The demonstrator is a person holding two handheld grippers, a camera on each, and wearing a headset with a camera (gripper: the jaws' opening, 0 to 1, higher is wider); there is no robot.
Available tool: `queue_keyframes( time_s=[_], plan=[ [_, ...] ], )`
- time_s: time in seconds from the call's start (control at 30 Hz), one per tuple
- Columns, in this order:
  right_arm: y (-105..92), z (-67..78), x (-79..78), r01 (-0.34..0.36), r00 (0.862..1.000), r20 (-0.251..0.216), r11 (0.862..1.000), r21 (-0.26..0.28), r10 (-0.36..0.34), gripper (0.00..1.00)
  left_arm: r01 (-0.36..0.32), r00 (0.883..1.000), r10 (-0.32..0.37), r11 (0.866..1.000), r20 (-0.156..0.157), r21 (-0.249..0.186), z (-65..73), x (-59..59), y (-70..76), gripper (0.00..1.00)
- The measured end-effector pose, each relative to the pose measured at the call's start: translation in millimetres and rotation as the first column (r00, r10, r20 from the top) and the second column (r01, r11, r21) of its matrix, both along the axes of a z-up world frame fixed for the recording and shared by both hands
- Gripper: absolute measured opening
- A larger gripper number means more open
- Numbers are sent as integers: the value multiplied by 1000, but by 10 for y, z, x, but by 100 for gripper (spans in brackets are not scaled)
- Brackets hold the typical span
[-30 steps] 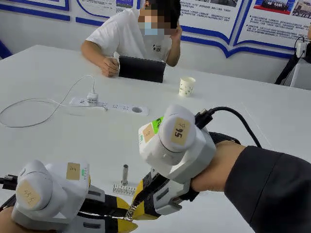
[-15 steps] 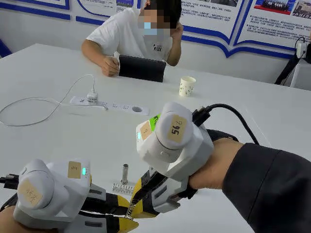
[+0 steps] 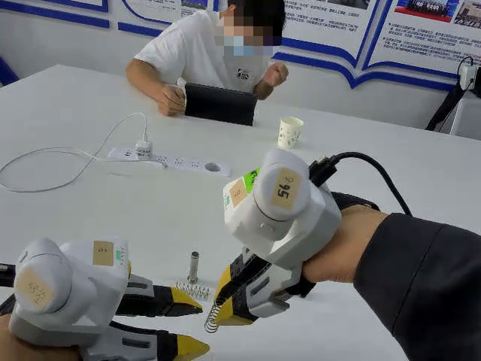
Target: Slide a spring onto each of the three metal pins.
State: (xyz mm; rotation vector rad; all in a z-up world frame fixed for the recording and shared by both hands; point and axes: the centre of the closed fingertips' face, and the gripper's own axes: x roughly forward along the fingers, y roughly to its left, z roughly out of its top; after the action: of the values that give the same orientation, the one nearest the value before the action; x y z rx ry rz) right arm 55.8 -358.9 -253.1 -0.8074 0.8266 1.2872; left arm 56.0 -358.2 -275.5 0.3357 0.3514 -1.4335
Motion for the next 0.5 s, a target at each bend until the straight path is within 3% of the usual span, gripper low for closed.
queue_keyframes(
  time_s=[0.5],
  plan=[
    [-226, 99, 176, 63, 998, 26, 998, -4, -63, 12, -88, 996, 87, 996, -13, -30, 78, 134, 191, 42]
  ],
)
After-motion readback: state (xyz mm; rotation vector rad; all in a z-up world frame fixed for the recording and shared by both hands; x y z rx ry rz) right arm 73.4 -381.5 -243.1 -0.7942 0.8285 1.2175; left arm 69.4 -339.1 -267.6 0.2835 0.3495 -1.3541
